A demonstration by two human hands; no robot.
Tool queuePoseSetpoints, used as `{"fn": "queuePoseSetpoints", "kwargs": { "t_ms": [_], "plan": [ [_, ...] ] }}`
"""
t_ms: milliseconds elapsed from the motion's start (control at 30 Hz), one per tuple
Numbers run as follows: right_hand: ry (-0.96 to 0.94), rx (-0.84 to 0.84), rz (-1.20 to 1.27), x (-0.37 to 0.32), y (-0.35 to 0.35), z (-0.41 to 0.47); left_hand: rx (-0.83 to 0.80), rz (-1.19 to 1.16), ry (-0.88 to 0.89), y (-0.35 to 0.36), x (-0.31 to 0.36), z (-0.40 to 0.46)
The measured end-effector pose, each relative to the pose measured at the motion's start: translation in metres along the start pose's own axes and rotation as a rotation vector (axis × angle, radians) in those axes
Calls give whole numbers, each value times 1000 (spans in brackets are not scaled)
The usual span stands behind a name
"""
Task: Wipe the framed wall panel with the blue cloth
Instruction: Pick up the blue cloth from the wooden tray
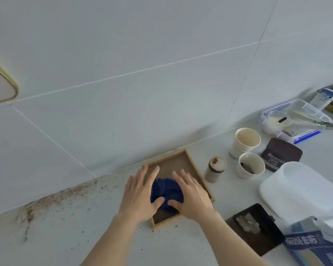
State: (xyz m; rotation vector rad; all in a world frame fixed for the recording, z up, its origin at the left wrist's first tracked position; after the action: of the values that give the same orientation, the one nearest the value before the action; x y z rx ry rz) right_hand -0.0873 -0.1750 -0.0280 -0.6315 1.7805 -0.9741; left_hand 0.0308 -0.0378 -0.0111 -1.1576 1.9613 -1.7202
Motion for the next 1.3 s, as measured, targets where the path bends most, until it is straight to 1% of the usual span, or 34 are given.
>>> {"fn": "queuePoseSetpoints", "kwargs": {
  "t_ms": [33, 67, 200, 267, 400, 533, 733, 867, 1000, 1300],
  "plan": [
    [4, -32, 5, 3, 5, 0, -60, 2, -8, 7, 0, 0],
    [12, -41, -12, 6, 8, 1, -85, 12, -13, 15, 0, 2],
    [19, -61, -81, 11, 20, -2, -135, 96, -35, 37, 0, 0],
    [17, -37, -92, 12, 19, -2, -110, 124, -38, 41, 1, 1],
    [14, 19, -53, 9, 14, -3, -19, 88, -86, 45, 7, 3],
    [33, 58, -8, 8, 6, -2, 22, 67, -155, 46, 12, 6],
    [38, 130, 90, -1, -10, -3, 78, 16, -134, 39, 14, 7],
    [22, 174, 82, -14, -30, -2, 160, -29, -99, 8, 8, 6],
    [-1, 223, 53, -41, -55, -2, 263, -56, -79, -44, -3, -1],
    [-31, 310, 70, -142, -111, -9, 442, -60, -63, -165, -50, -44]
  ]
}}
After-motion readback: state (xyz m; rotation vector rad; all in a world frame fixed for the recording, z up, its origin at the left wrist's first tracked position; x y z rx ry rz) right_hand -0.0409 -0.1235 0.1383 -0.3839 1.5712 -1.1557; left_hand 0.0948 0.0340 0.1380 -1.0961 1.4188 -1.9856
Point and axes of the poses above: each hand's wrist, its own z-axis towards the middle knuckle, its own y-axis out of the palm, x = y × z, the point moved 5 cm from there along z, towards the middle knuckle, and after that the axes turned 5 degrees about -y, right-handed, at the moved point
